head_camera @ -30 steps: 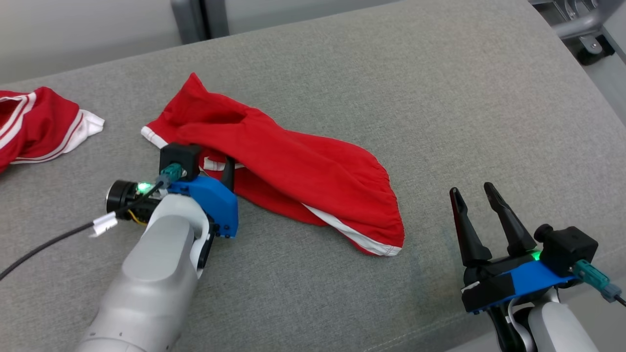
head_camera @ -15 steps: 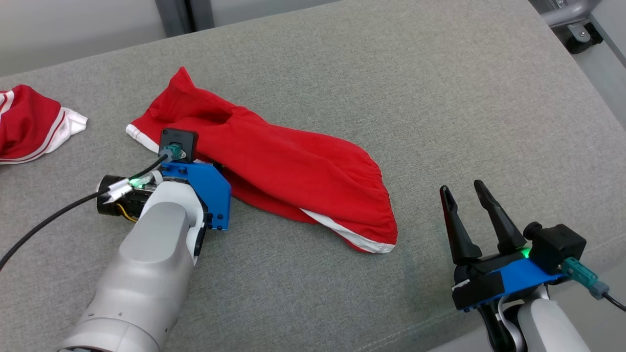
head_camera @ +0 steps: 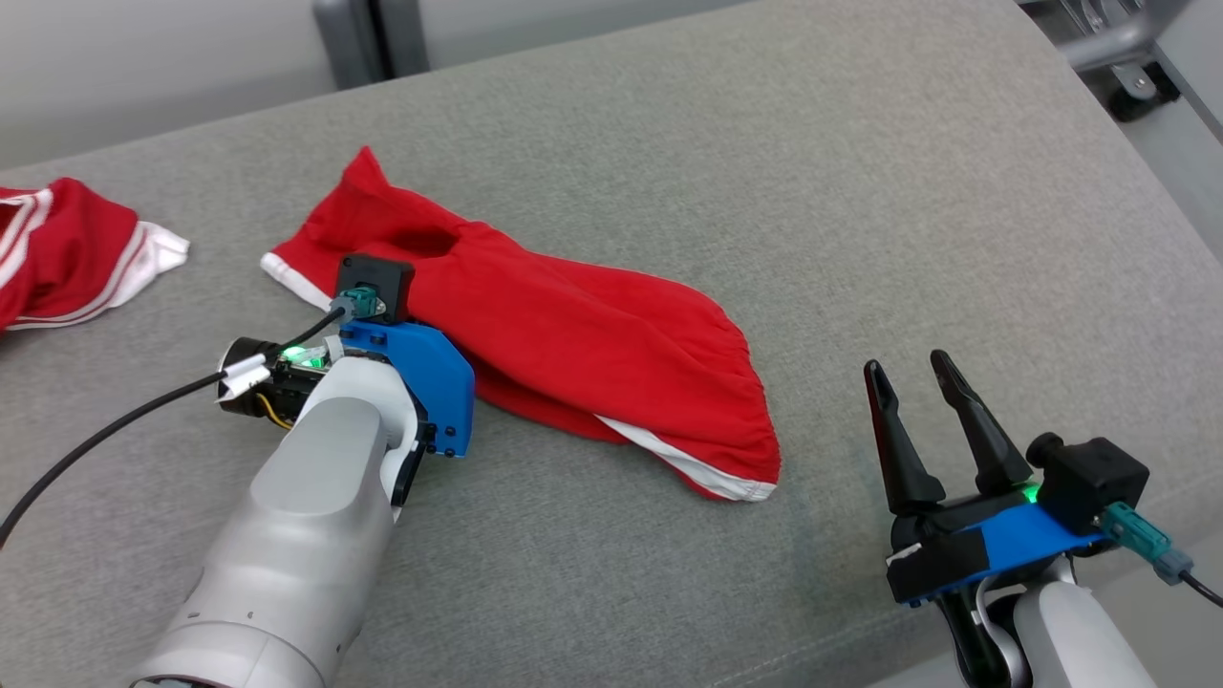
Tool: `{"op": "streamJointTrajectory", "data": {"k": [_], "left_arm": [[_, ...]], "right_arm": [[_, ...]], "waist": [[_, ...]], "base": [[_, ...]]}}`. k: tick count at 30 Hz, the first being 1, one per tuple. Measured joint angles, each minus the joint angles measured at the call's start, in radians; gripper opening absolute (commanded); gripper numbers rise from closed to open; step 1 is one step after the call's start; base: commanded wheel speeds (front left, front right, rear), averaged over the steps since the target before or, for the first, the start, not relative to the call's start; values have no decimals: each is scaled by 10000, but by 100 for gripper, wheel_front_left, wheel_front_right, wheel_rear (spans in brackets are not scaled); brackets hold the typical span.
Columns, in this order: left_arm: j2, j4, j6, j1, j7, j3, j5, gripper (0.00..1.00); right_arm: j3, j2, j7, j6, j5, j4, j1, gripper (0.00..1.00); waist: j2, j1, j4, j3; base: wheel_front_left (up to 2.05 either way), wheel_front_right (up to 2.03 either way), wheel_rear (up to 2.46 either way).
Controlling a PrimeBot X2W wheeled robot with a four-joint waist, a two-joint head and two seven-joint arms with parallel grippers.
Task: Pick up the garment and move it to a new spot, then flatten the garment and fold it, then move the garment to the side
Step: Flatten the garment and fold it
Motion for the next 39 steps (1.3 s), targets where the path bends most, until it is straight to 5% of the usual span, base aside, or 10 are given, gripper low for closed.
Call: {"op": "streamJointTrajectory", "data": {"k": [14,33,35,39], "left_arm": [[351,-75,-184,754,-545,-472,144,0],[249,-1243,-86,3724,-1041,1177,-2174,1],[276,-1720,-42,3844,-1220,1287,-2245,100],[527,-3126,215,4196,-1409,1586,-2140,100]], "right_arm": [[-134,88,-46,0,-56,226,671,100],[-591,265,-31,0,-596,314,1054,100],[-663,299,-33,0,-640,316,1071,100],[-846,391,-63,0,-863,293,1078,100]], "waist": [[-3,-1,1382,-1341],[-3,1,1875,-1508],[-3,0,1872,-1533],[-3,1,1879,-1627]], "base": [[0,0,0],[0,0,0],[0,0,0],[0,0,0]]}}
